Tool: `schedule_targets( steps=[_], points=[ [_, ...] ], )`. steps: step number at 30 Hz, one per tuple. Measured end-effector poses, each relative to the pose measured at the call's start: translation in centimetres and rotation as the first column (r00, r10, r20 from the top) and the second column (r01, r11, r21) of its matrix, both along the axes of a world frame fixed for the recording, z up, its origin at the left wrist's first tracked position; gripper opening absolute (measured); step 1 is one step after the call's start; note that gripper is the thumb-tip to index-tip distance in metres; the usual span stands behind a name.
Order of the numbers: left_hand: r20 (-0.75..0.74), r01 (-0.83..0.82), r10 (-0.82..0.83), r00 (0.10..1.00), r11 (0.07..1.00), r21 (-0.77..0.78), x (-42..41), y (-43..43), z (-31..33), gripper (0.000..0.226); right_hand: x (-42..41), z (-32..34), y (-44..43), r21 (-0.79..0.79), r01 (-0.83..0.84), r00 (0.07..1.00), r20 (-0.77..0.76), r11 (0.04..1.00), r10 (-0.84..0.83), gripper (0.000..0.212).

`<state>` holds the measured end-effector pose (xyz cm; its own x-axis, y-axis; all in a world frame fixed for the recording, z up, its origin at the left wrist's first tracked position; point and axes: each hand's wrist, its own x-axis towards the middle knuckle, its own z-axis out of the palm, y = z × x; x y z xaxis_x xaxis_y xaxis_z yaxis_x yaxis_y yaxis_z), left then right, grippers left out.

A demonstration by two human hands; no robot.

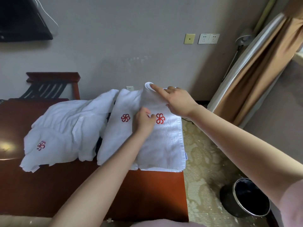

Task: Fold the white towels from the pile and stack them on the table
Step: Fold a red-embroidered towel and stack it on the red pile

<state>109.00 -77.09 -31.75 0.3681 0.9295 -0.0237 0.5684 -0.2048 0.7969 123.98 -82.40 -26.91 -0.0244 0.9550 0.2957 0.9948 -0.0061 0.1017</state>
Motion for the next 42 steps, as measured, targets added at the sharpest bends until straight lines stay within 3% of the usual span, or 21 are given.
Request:
schedule_targets(
  steps=[5,7,10,12,16,19,20,22,24,28,31,33,39,42],
  points=[
    [0.098,0.025,-0.053,0.994,0.964,0.265,2.5,5.5,3.1,0.053,1.4,0.2,1.3,0.072,0.047,0.994,-0.102,0.996,-0.039,0.084],
    [0.152,0.112,-0.146,0.978,0.971,0.21,3.3,7.3,3.6,0.071,2.1,0.4,2.0,0.091,0.075,0.985,-0.161,0.993,-0.059,0.076],
    [0.268,0.308,-0.286,0.92,0.951,-0.04,4.5,9.8,4.0,0.088,3.4,0.8,3.1,0.091,0.126,0.961,-0.259,0.988,-0.099,0.069],
    [0.323,0.35,-0.311,0.894,0.934,-0.07,5.2,11.1,3.9,0.088,4.3,0.7,3.8,0.078,0.166,0.937,-0.324,0.983,-0.132,0.068],
    [0.305,0.329,-0.345,0.887,0.938,0.107,6.9,13.2,3.3,0.07,6.9,0.3,4.8,0.001,0.312,0.852,-0.443,0.95,-0.279,0.061],
    [0.313,0.304,-0.357,0.88,0.93,0.208,8.6,14.6,2.8,0.064,8.9,-0.1,5.2,-0.043,0.421,0.795,-0.463,0.906,-0.391,0.026],
    [0.335,0.288,-0.345,0.877,0.934,0.209,9.1,15.1,2.6,0.063,9.5,-0.1,5.2,-0.038,0.455,0.754,-0.516,0.89,-0.408,0.015],
    [0.387,0.263,-0.313,0.867,0.948,0.18,10.1,16.1,2.3,0.063,10.7,-0.3,5.4,0.009,0.5,0.633,-0.686,0.866,-0.359,0.035],
    [0.43,0.243,-0.281,0.858,0.959,0.143,11.2,17.1,1.9,0.061,11.6,-0.3,6.0,0.069,0.53,0.478,-0.848,0.845,-0.23,0.038],
    [0.487,0.164,-0.153,0.86,0.986,0.02,13.7,19.3,0.5,0.057,12.9,-1.6,9.1,0.054,0.572,0.179,-0.982,0.819,-0.06,0.037],
    [0.421,0.114,-0.07,0.904,0.99,-0.082,15.6,21.0,-1.8,0.056,14.1,-4.5,11.5,-0.065,0.59,0.002,-0.997,0.805,-0.083,0.029],
    [0.359,0.109,-0.055,0.932,0.985,-0.134,16.6,22.1,-3.9,0.058,15.0,-7.0,12.9,-0.153,0.608,-0.051,-0.987,0.779,-0.154,0.023],
    [0.216,0.058,0.003,0.976,0.959,-0.277,19.2,25.0,-8.9,0.056,17.3,-12.0,16.0,-0.297,0.655,-0.013,-0.924,0.695,-0.383,0.02],
    [0.045,0.046,-0.036,0.998,0.966,-0.255,19.4,25.7,-10.9,0.051,17.2,-13.6,16.5,-0.362,0.672,0.008,-0.869,0.647,-0.494,0.035]
  ],
)
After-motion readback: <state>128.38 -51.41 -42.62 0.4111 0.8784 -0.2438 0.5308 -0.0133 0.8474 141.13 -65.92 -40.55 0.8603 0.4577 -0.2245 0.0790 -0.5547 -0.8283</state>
